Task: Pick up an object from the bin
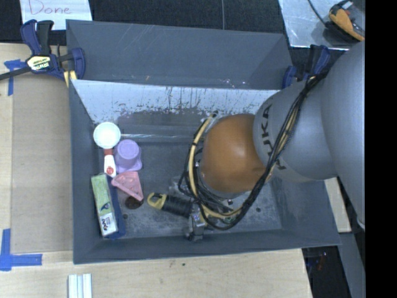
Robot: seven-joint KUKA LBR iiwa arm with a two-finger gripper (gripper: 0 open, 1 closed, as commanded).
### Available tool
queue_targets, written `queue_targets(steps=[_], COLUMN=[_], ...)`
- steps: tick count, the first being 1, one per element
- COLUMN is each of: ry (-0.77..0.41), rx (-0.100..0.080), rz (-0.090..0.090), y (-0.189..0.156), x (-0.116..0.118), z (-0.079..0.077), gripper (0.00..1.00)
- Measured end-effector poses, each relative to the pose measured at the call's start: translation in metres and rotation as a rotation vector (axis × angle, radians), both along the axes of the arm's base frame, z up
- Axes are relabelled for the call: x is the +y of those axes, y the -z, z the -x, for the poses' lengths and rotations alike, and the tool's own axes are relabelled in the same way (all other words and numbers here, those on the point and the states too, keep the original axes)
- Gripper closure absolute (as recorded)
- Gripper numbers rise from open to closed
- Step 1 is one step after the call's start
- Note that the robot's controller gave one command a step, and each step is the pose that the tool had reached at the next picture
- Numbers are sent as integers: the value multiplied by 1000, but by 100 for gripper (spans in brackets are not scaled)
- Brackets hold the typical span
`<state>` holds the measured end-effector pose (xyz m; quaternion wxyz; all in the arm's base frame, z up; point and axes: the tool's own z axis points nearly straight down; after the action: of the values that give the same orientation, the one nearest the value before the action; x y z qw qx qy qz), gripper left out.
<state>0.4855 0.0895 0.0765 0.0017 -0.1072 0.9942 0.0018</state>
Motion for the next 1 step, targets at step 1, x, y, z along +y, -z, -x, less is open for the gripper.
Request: queue_targets(steps=[1], ry=[9], rx=[-16], rz=[-2], y=[6], x=[-12], z=[-12], gripper=[0])
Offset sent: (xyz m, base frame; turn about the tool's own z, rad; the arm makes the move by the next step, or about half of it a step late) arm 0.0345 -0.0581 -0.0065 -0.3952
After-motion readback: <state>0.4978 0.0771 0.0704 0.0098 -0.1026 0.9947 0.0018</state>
